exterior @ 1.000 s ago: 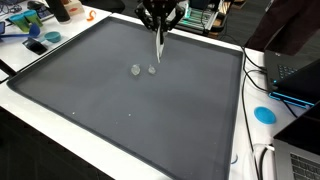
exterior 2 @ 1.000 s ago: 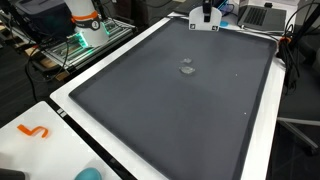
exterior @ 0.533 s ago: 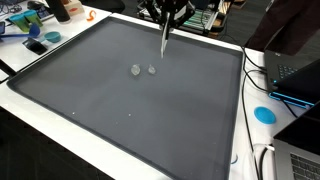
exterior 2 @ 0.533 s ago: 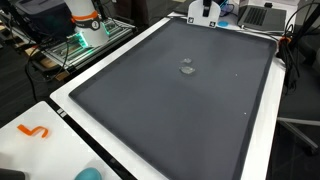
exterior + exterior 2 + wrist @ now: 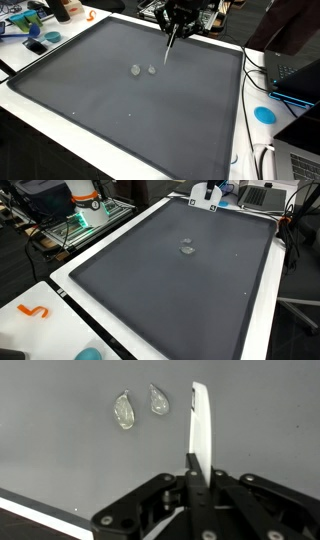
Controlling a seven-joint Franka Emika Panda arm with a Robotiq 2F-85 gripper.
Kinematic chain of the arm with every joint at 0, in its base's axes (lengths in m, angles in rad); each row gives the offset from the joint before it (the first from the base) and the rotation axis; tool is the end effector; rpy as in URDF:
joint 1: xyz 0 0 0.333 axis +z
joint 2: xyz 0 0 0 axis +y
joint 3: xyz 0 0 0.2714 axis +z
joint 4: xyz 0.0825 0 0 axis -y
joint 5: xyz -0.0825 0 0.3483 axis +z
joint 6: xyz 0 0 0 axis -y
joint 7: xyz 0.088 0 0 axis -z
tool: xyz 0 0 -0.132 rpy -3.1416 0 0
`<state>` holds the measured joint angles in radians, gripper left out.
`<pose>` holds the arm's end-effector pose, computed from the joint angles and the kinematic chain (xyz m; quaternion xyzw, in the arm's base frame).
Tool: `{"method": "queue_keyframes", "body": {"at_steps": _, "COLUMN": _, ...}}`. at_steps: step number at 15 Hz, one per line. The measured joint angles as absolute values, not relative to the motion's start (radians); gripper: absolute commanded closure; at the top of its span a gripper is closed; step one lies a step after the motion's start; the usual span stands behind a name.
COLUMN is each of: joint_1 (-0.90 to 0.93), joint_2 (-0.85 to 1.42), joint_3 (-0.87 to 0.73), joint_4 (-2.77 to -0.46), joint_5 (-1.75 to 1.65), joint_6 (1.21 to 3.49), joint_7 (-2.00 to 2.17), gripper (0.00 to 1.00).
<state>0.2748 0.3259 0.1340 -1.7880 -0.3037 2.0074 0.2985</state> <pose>0.5444 0.2053 0.3175 0.9848 0.1231 -0.0082 0.1227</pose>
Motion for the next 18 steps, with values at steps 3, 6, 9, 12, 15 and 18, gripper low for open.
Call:
{"method": "queue_keyframes", "body": {"at_steps": 3, "joint_1": 0.297, "joint_2": 0.364, "joint_3": 0.133, "joint_4": -1.737, "joint_5": -0.320, "joint_6": 1.967, "joint_7": 0.331, "gripper": 0.99}}
{"method": "queue_keyframes", "body": {"at_steps": 6, "joint_1": 0.313, "joint_2": 0.394, "joint_3": 0.132, "joint_4": -1.693, "joint_5": -0.321, "joint_6": 1.939, "joint_7": 0.352, "gripper": 0.99}}
{"method": "queue_keyframes", "body": {"at_steps": 9, "joint_1": 0.328, "joint_2": 0.426, "joint_3": 0.126, "joint_4": -1.653, "joint_5": -0.327, "joint_6": 1.924, "joint_7": 0.378, "gripper": 0.99}}
{"method": "queue_keyframes", "body": {"at_steps": 12, "joint_1": 0.341, "joint_2": 0.460, "joint_3": 0.116, "joint_4": -1.618, "joint_5": -0.342, "joint_6": 1.920, "joint_7": 0.394, "gripper": 0.99}}
{"method": "queue_keyframes", "body": {"at_steps": 15, "joint_1": 0.353, "joint_2": 0.493, "joint_3": 0.103, "joint_4": -1.588, "joint_5": -0.358, "joint_6": 1.920, "joint_7": 0.399, "gripper": 0.99}}
{"method": "queue_keyframes", "body": {"at_steps": 18, "joint_1": 0.365, "joint_2": 0.525, "joint_3": 0.092, "joint_4": -1.560, "joint_5": -0.372, "joint_6": 1.920, "joint_7": 0.408, "gripper": 0.99}}
